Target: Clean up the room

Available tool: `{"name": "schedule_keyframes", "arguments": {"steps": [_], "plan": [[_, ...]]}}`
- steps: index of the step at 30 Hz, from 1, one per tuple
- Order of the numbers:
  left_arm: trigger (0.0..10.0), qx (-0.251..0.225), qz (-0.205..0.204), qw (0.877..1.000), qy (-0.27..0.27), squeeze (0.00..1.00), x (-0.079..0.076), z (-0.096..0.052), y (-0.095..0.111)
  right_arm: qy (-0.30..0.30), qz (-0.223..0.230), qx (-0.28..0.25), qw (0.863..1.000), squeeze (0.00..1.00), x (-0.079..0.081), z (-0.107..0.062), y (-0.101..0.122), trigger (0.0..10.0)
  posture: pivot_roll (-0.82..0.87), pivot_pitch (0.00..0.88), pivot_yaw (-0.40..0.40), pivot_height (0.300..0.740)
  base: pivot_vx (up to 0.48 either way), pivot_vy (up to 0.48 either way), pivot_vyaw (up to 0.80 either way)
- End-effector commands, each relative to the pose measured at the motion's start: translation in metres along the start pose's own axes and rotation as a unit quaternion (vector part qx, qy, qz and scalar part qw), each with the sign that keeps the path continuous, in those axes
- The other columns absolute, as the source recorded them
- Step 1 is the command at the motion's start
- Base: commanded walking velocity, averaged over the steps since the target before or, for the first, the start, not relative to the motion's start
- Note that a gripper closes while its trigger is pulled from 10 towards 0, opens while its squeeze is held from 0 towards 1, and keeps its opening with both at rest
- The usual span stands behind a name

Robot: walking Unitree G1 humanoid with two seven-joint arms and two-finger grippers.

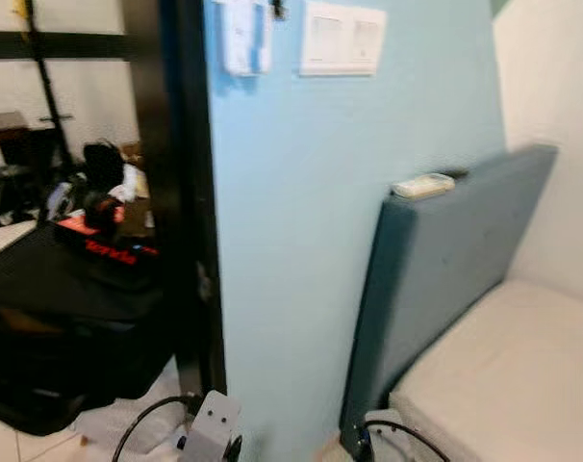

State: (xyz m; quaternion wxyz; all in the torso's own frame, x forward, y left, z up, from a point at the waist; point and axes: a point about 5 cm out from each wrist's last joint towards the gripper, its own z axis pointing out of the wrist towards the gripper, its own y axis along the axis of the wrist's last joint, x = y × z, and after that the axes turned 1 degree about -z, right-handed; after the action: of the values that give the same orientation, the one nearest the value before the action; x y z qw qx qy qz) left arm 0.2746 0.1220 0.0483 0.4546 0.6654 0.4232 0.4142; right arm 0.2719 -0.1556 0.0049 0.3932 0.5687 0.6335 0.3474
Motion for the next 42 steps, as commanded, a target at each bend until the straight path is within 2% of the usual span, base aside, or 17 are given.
{"name": "schedule_keyframes", "arguments": {"steps": [1,10,20,31,42], "plan": [[10.0,0.014,0.001,1.0,0.008,0.0,0.002,-0.001,-0.008,-0.006,0.005,0.008,1.0,0.0,0.0,-0.001,-0.003,10.0,0.01,0.092,0.001,0.74,0.0,0.0,-0.8],[10.0,0.025,-0.011,0.999,0.04,0.0,0.011,0.001,-0.01,-0.008,0.004,0.003,1.0,0.0,-0.001,0.0,0.0,10.0,0.0,0.093,0.003,0.74,0.0,0.0,-0.8],[10.0,0.023,-0.012,0.999,0.042,0.0,0.011,0.002,-0.01,-0.009,0.0,0.0,1.0,0.0,-0.002,0.0,0.003,10.0,0.0,0.105,0.004,0.74,0.0,0.0,-0.8],[10.0,0.007,-0.033,0.998,0.048,0.0,0.013,-0.002,-0.009,-0.004,-0.005,-0.006,1.0,0.0,0.001,0.0,0.006,10.0,0.0,0.116,0.006,0.74,0.0,0.0,-0.8],[10.0,0.007,-0.029,0.999,0.041,0.0,0.01,-0.002,-0.008,-0.004,-0.006,-0.003,1.0,0.0,-0.002,-0.002,0.003,10.0,0.0,0.111,-0.007,0.74,0.0,0.0,-0.8]]}}
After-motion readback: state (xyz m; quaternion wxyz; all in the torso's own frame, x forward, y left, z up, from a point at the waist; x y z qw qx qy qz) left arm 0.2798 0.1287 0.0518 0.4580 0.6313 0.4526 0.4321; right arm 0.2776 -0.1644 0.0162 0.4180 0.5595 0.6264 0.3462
